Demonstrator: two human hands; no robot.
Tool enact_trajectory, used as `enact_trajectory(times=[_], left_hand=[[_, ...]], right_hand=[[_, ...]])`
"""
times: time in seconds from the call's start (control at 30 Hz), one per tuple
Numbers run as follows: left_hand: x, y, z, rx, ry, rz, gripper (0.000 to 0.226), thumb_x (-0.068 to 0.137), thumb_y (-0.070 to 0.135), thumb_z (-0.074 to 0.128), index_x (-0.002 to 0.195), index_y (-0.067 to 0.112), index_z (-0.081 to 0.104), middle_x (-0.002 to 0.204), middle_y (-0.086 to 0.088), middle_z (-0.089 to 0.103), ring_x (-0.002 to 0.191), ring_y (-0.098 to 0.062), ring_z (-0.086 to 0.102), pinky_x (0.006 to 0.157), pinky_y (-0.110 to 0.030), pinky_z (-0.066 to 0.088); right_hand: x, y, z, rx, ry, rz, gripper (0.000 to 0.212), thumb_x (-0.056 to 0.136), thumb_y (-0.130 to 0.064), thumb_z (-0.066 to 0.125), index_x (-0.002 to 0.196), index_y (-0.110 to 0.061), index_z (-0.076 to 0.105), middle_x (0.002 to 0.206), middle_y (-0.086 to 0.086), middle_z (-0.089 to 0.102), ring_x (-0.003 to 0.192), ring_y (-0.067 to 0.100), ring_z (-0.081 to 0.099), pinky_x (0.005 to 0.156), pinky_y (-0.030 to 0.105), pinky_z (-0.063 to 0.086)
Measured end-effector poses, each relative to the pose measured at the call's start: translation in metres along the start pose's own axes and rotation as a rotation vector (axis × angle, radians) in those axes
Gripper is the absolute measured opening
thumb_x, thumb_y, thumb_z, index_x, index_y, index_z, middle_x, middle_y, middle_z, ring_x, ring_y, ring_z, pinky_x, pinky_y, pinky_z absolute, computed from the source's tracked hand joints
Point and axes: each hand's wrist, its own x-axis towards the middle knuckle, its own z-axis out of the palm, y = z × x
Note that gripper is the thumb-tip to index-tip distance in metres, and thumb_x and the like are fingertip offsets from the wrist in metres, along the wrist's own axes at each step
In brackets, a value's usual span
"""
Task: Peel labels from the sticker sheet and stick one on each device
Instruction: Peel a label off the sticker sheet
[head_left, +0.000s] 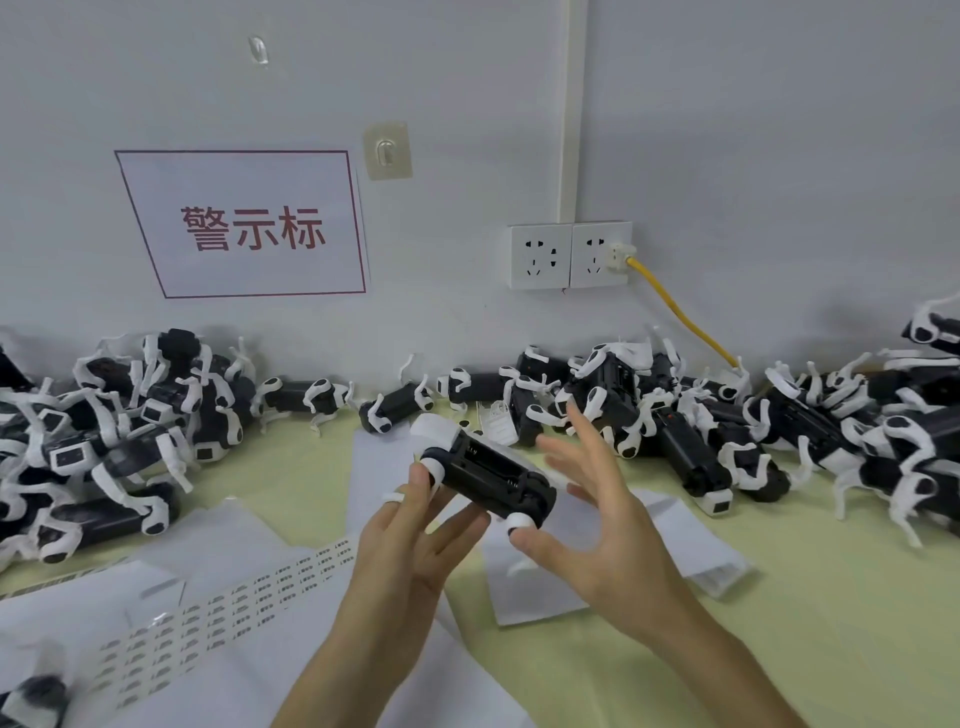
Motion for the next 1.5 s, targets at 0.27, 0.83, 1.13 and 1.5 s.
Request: enact_trajectory(times=[0.27,0.83,1.13,1.5], left_hand=[[-0.001,0.004,-0.001,-0.109,-0.072,-0.077,0.045,0.097,0.052,0.053,0.129,0.026,0.071,0.141,-0.005,0.064,0.128,-0.028,0.063,0.094,-0.025,0.055],[-0.003,0.006,-0.002,-0.398,-0.163,-0.213,0.053,0.069,0.038,0.092,0.109,0.008,0.077,0.136,-0.008,0.066,0.127,-0.033,0.063,0.089,-0.04,0.06],[0.0,0.014,-0.001,-0.066,-0.044,-0.128,0.059,0.09,0.043,0.067,0.138,0.009,0.057,0.127,-0.014,0.069,0.121,-0.032,0.064,0.112,-0.052,0.042],[-0.014,0.001,0.014,0.504,-0.364,-0.148,0.042,0.077,0.025,0.081,0.117,0.028,0.066,0.104,-0.003,0.077,0.1,-0.021,0.073,0.088,-0.027,0.058]], right_hand=[[0.0,-0.005,-0.002,-0.034,0.128,-0.118,0.088,0.082,-0.029,0.082,0.154,-0.038,0.031,0.125,-0.02,0.066,0.128,0.002,0.055,0.102,0.008,0.035],[0.003,-0.011,-0.007,0.271,0.138,-0.072,0.077,0.074,-0.049,0.078,0.141,-0.052,0.04,0.13,-0.01,0.064,0.119,0.017,0.064,0.098,0.031,0.051],[0.01,-0.011,-0.03,0.583,0.279,0.02,0.062,0.08,-0.025,0.071,0.137,-0.025,0.048,0.096,0.003,0.075,0.086,0.018,0.071,0.076,0.035,0.06],[0.006,-0.017,-0.011,0.447,0.106,0.066,0.068,0.076,-0.048,0.078,0.135,-0.029,0.049,0.11,0.007,0.076,0.105,0.022,0.071,0.083,0.031,0.058]])
